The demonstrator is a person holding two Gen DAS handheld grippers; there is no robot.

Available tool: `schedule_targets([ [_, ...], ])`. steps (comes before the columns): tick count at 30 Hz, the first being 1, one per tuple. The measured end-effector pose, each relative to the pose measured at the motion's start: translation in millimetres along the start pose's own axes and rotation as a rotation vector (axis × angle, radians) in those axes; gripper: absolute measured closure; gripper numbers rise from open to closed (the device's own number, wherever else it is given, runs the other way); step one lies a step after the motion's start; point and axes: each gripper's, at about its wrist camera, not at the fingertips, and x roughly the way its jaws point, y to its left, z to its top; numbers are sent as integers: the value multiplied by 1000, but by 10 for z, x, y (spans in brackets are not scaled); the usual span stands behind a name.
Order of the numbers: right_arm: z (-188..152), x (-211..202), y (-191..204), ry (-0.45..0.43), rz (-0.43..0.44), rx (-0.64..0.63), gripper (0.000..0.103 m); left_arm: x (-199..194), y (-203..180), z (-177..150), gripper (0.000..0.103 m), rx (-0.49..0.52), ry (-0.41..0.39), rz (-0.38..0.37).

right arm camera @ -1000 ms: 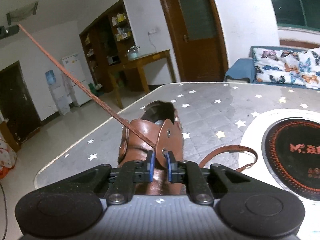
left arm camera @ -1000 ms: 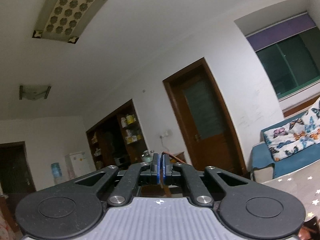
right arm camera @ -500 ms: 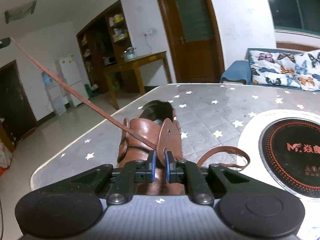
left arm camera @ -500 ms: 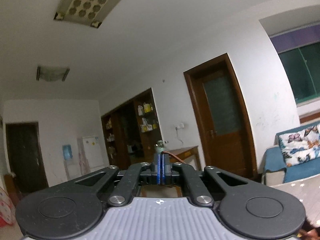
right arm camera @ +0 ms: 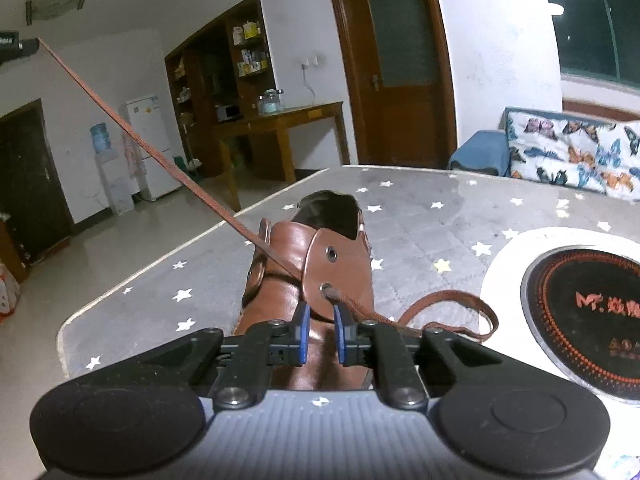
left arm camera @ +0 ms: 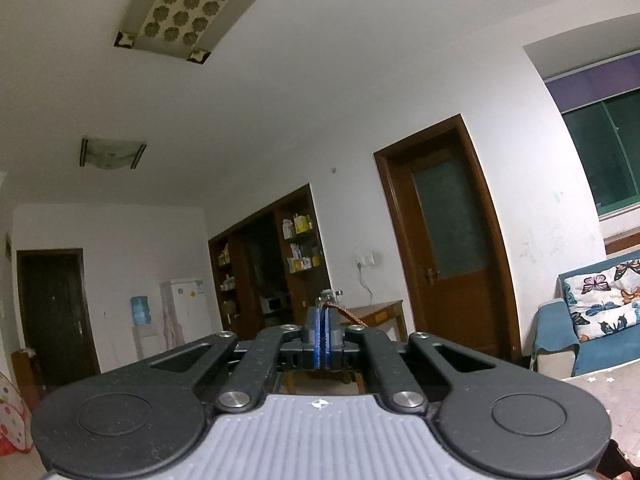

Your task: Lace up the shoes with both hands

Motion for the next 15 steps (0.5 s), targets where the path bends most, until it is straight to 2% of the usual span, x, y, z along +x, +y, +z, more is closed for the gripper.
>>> schedule_targets([
  [9, -53, 36, 93, 7, -21, -17, 86, 77, 64, -53, 100, 8, 24, 8],
  [15, -131, -58, 18, 40, -18, -36, 76, 137, 76, -90, 100, 14, 39, 18],
])
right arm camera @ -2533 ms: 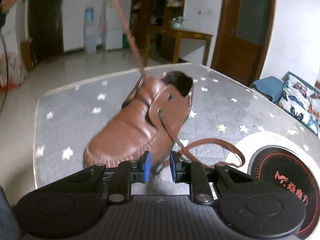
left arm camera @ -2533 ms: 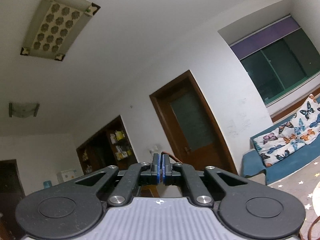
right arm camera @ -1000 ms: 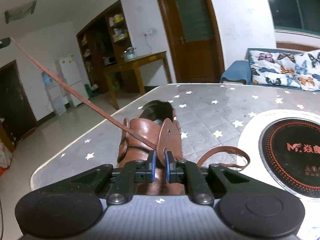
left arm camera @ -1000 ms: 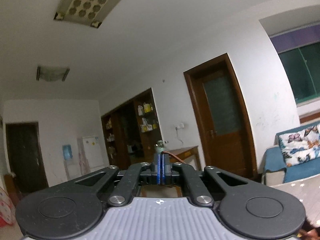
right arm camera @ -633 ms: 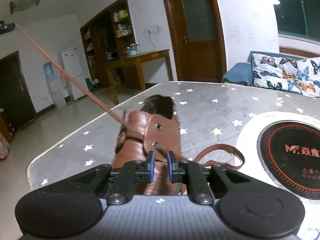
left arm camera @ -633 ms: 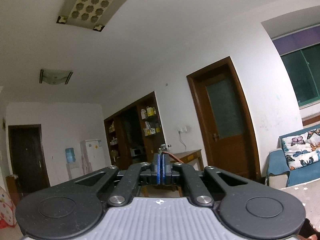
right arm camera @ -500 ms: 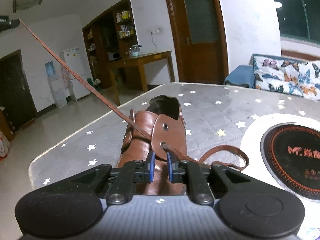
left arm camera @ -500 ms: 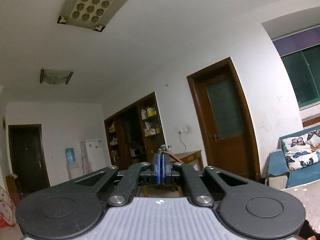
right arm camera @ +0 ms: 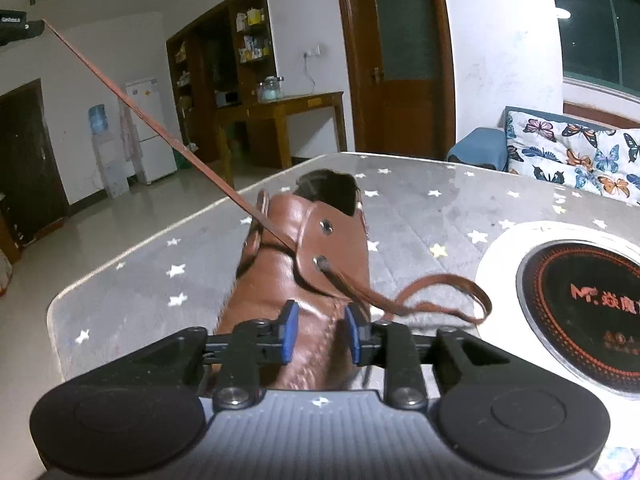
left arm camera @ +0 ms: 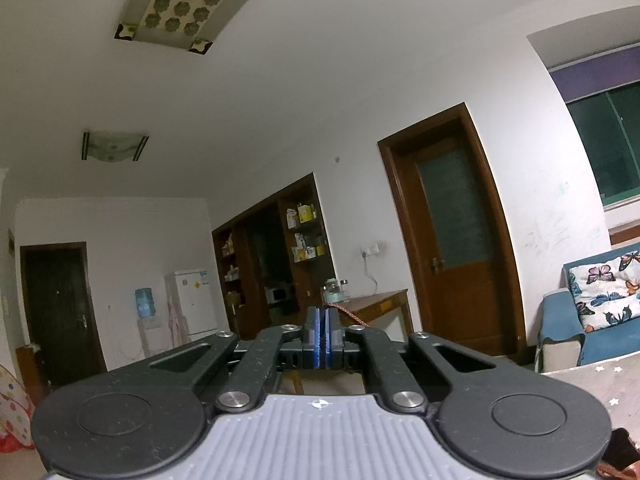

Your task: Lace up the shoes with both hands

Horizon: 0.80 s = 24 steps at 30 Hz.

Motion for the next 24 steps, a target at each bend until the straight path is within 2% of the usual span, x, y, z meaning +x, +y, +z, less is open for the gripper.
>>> schedule_targets([
  [4, -39, -62, -94, 5, -3, 29, 74, 26, 2, -26, 100, 5, 7, 5],
  [20, -95, 40, -531, 68, -102, 72, 72, 101, -35, -32, 100, 33, 25, 18],
  [24, -81, 16, -516, 63, -73, 69, 72, 119, -25, -34, 100, 20, 30, 24],
])
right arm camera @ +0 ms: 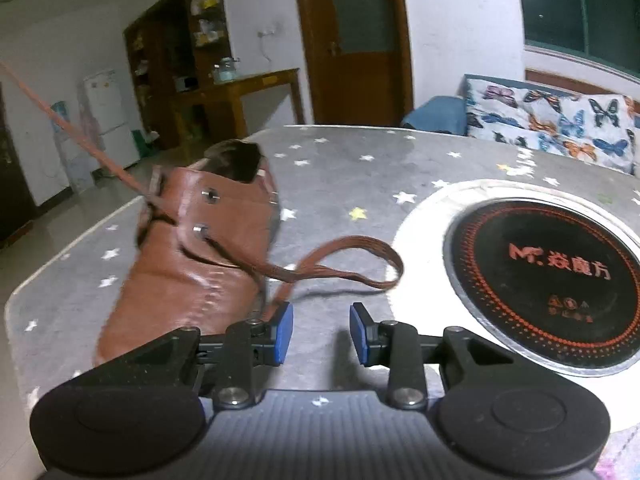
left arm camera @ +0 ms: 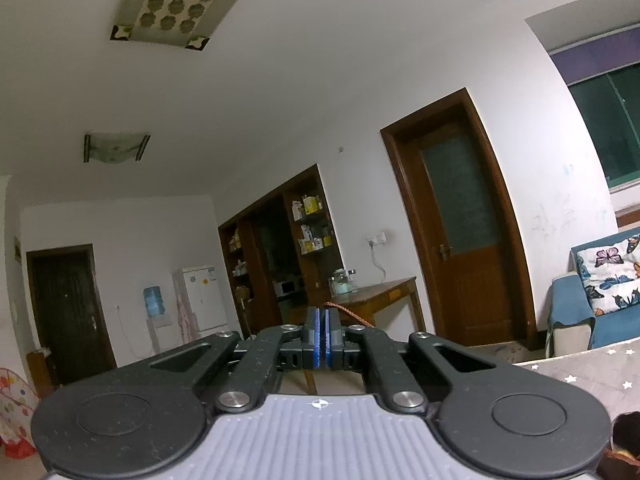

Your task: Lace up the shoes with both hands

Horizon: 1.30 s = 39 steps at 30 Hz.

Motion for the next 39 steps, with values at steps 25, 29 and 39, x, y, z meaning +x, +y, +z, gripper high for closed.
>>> schedule_targets([
  [25, 150, -48, 541, -164, 65, 37, 96, 76, 131, -79, 100, -72, 43, 43],
  [29, 129, -84, 553, -181, 38, 29, 98, 71, 188, -72, 101, -66, 22, 109],
  [39, 135, -72, 550, -179, 44, 30, 98, 122, 340, -80, 101, -97, 51, 88],
])
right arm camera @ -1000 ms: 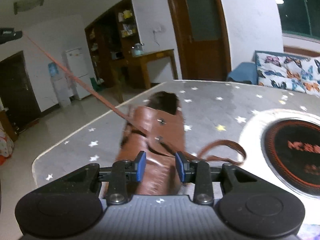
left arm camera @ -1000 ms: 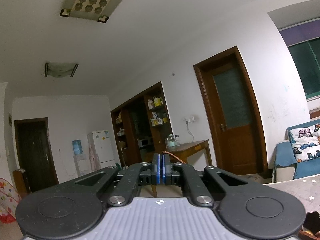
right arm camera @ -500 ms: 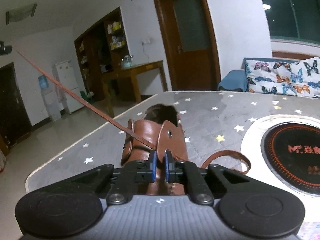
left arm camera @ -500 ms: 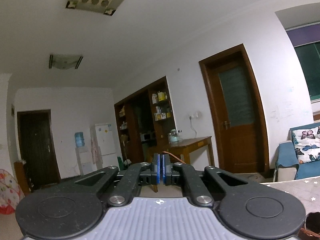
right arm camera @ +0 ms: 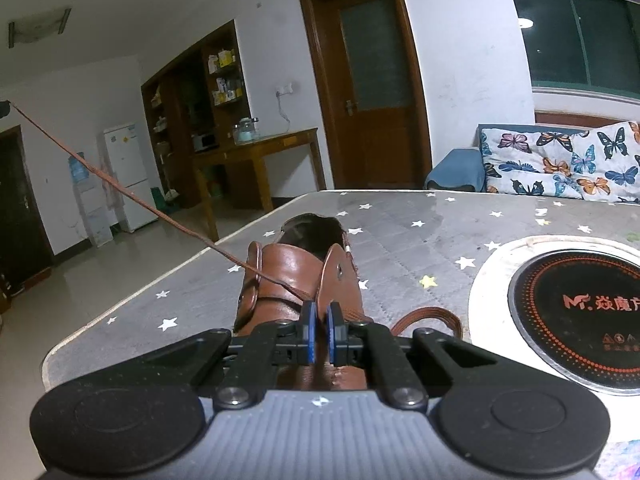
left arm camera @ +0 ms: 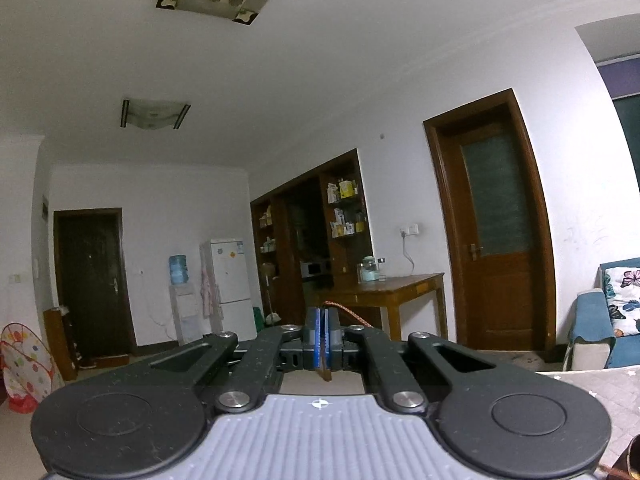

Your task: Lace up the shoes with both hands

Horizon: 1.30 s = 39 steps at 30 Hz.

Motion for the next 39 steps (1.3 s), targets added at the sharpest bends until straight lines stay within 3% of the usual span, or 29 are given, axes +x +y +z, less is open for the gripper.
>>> schedule_targets([
  [25, -125, 40, 25, 27, -19, -10, 95, 41, 34, -55, 100, 21, 7, 28],
  [33, -108, -19, 54, 3, 8, -35, 94, 66, 21, -61, 100, 23, 10, 25],
  [39, -46, 3, 21, 21, -21, -94, 90, 80, 32, -74, 100, 30, 11, 16],
])
